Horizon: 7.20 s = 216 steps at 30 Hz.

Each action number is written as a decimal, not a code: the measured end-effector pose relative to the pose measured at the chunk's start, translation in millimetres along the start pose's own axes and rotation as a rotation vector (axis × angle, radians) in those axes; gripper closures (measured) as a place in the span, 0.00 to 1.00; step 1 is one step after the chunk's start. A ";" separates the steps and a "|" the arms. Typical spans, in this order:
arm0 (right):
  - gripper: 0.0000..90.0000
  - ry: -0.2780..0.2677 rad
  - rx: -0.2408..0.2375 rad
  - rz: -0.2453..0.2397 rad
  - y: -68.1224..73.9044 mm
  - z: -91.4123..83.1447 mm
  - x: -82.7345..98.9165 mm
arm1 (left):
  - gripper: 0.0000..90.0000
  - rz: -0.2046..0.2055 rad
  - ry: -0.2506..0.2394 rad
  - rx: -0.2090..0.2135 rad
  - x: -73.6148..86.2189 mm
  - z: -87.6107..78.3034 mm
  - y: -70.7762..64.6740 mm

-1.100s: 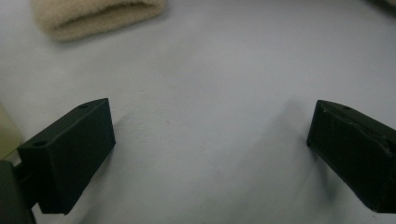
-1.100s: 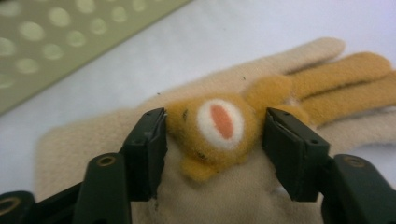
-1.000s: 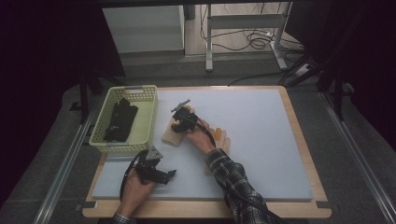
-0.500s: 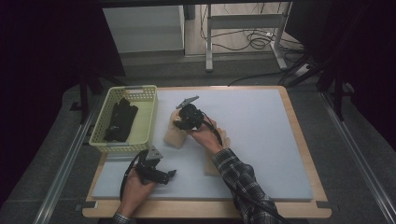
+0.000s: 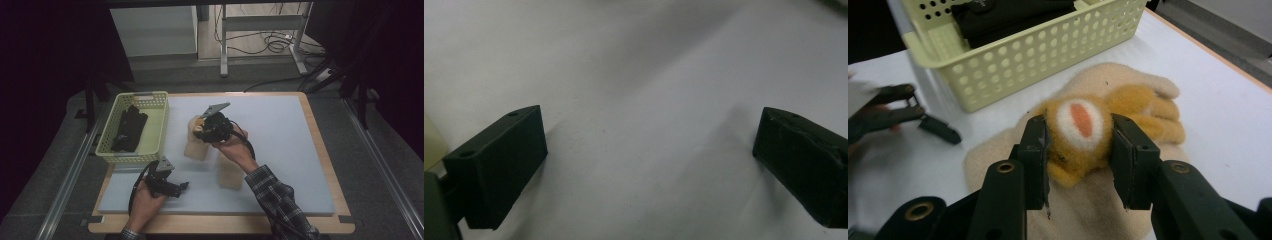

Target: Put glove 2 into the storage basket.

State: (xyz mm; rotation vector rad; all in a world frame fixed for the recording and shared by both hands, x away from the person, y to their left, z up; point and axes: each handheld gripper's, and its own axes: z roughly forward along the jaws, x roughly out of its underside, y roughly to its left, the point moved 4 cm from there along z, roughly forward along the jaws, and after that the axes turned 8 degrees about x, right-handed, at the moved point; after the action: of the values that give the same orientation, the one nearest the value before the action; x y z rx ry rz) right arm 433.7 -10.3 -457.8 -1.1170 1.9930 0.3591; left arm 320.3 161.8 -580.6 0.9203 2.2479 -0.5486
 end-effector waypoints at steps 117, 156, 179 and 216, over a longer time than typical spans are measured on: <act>0.86 0.073 0.045 0.173 -28.2 -84.3 152.6 | 0.01 -0.006 -0.006 0.000 -0.1 0.3 -0.6; 0.97 0.073 -0.024 0.103 29.3 -17.2 145.1 | 0.01 -0.005 -0.004 0.000 0.0 0.3 -0.5; 0.48 0.056 0.125 0.159 -10.8 -68.2 173.4 | 0.01 -0.011 -0.001 0.005 -0.4 0.2 -0.1; 0.21 0.101 0.298 0.259 -60.9 -101.9 228.1 | 0.00 0.096 0.090 0.101 -114.3 62.7 -34.1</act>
State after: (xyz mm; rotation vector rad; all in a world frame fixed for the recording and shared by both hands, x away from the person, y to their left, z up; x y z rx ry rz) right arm 366.2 -237.1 -558.6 -0.7052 2.1998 0.1314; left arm 383.3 49.4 -541.1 1.1175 2.2586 -0.5920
